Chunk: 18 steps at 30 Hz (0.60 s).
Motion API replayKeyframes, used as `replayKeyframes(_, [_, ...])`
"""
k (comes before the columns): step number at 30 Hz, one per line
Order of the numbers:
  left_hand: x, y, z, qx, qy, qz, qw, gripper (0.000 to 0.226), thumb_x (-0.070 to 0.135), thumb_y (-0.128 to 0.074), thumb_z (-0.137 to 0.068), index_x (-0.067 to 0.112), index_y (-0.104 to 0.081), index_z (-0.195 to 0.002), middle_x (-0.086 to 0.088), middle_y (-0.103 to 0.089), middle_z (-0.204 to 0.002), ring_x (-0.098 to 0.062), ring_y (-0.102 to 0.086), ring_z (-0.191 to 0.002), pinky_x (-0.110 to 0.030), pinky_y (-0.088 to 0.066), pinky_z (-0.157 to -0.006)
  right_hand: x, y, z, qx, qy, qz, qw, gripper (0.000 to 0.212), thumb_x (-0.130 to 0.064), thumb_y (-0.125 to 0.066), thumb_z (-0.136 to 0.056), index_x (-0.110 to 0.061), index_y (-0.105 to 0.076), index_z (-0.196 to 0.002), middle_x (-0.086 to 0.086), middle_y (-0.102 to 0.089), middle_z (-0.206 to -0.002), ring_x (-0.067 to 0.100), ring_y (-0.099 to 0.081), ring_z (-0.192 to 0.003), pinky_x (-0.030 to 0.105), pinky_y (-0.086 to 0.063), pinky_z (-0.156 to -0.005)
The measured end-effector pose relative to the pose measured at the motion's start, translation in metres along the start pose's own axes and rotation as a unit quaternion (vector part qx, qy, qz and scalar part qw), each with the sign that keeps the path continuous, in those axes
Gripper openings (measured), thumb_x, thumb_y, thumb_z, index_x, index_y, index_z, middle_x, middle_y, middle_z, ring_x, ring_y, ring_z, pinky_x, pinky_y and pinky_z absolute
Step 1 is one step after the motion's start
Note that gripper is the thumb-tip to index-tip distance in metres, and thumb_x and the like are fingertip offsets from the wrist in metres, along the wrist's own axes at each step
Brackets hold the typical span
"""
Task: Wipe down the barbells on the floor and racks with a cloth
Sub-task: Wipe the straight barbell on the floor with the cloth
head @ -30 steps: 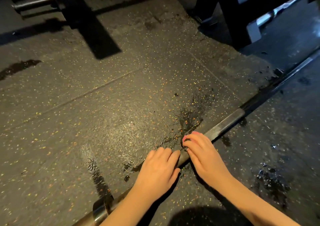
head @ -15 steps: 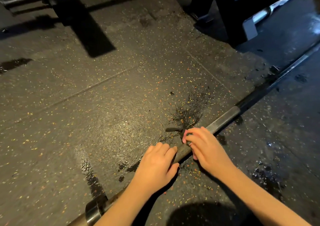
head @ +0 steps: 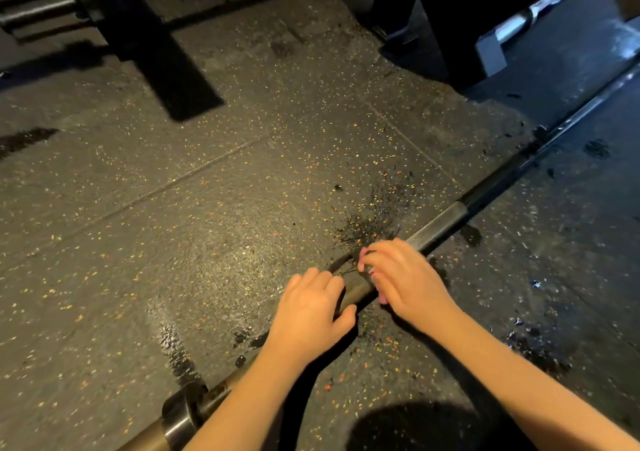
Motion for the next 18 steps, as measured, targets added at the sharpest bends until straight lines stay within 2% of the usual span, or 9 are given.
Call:
replayKeyframes(1, [-0.001,0.0,0.0,0.0,0.001,0.003,1.0,0.028,0.046,-0.048,-0.076,0.019,-0.052,-0.07,0.006,-0.053,-0.069,-0.018,-0.051,-0.071,-0.031,-0.04,-0.062,0.018,0.009,-0.004,0.012,-0.017,0.028,0.999,0.034,-0.025,-0.034,-0.099,-0.012,-0.065,-0.098,0.003,-0.063,-0.108,0.022,-0.057,-0.101,0.033,-0.033,-0.093])
replayKeyframes(3, [-0.003,0.0,0.001,-0.003,0.0,0.01,1.0,0.029,0.046,-0.047,-0.077,0.018,-0.052,-0.068,0.006,-0.053,-0.067,-0.018,-0.051,-0.069,-0.031,-0.043,-0.062,0.062,0.037,-0.009,0.072,-0.13,0.031,0.988,0.032,-0.022,-0.033,-0.094,-0.016,-0.064,-0.092,0.0,-0.064,-0.099,0.025,-0.059,-0.097,0.037,-0.032,-0.094])
replayKeyframes(6, [-0.003,0.0,-0.001,-0.003,0.001,0.012,1.0,0.029,0.045,-0.047,-0.078,0.018,-0.052,-0.068,0.006,-0.052,-0.066,-0.018,-0.05,-0.067,-0.033,-0.044,-0.061,0.073,0.042,-0.004,0.155,-0.275,-0.013,0.949,0.034,-0.023,-0.03,-0.094,-0.014,-0.063,-0.092,0.002,-0.062,-0.094,0.026,-0.055,-0.096,0.042,-0.035,-0.095])
replayKeyframes(8, [-0.003,-0.001,-0.001,0.002,-0.002,0.012,1.0,0.029,0.045,-0.048,-0.077,0.018,-0.052,-0.068,0.005,-0.053,-0.066,-0.019,-0.05,-0.068,-0.033,-0.044,-0.061,0.038,0.022,-0.009,0.133,-0.228,-0.015,0.964,0.036,-0.021,-0.033,-0.094,-0.006,-0.066,-0.1,0.008,-0.064,-0.1,0.027,-0.055,-0.097,0.037,-0.036,-0.09])
replayKeyframes(10, [-0.002,0.0,-0.001,0.01,-0.005,0.009,1.0,0.028,0.044,-0.049,-0.077,0.017,-0.052,-0.068,0.005,-0.053,-0.066,-0.019,-0.051,-0.067,-0.032,-0.042,-0.061,0.005,0.004,-0.01,0.056,-0.127,-0.022,0.99,0.036,-0.022,-0.033,-0.096,-0.007,-0.066,-0.104,0.005,-0.064,-0.099,0.023,-0.055,-0.095,0.034,-0.037,-0.089])
replayKeyframes(12, [-0.002,0.0,0.001,0.016,-0.005,0.003,1.0,0.028,0.044,-0.049,-0.077,0.018,-0.051,-0.067,0.005,-0.052,-0.066,-0.018,-0.05,-0.067,-0.032,-0.042,-0.061,0.009,0.015,-0.017,0.007,-0.065,0.013,0.998,0.042,-0.025,-0.029,-0.096,-0.011,-0.067,-0.089,0.001,-0.063,-0.084,0.024,-0.057,-0.08,0.039,-0.044,-0.081])
replayKeyframes(14, [-0.002,0.002,0.001,0.021,-0.008,-0.002,1.0,0.029,0.044,-0.048,-0.078,0.018,-0.051,-0.067,0.006,-0.051,-0.065,-0.018,-0.049,-0.066,-0.031,-0.042,-0.061,0.041,0.038,-0.032,0.009,-0.109,0.073,0.991,0.049,-0.029,-0.025,-0.09,-0.014,-0.063,-0.064,0.0,-0.057,-0.062,0.027,-0.056,-0.06,0.043,-0.048,-0.07])
replayKeyframes(16, [-0.001,0.002,0.001,0.023,-0.011,-0.005,1.0,0.029,0.044,-0.047,-0.078,0.018,-0.05,-0.066,0.006,-0.05,-0.065,-0.018,-0.049,-0.065,-0.032,-0.042,-0.061,0.078,0.054,-0.035,0.038,-0.254,0.069,0.964,0.05,-0.034,-0.017,-0.083,-0.014,-0.053,-0.054,0.002,-0.054,-0.056,0.029,-0.055,-0.058,0.045,-0.044,-0.077])
replayKeyframes(18, [-0.001,0.001,0.001,0.024,-0.014,-0.008,1.0,0.029,0.044,-0.048,-0.078,0.018,-0.049,-0.066,0.006,-0.05,-0.065,-0.019,-0.049,-0.066,-0.032,-0.043,-0.061,0.072,0.043,-0.033,0.05,-0.312,0.045,0.948,0.052,-0.037,-0.013,-0.082,-0.015,-0.05,-0.053,0.0,-0.054,-0.058,0.027,-0.056,-0.062,0.045,-0.042,-0.082])
Point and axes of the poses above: each hand's wrist, its own z-axis away from the middle knuckle, its own y-axis out of the back of the hand, x = y × z, the point moved 9 cm from there along -z, towards the middle knuckle
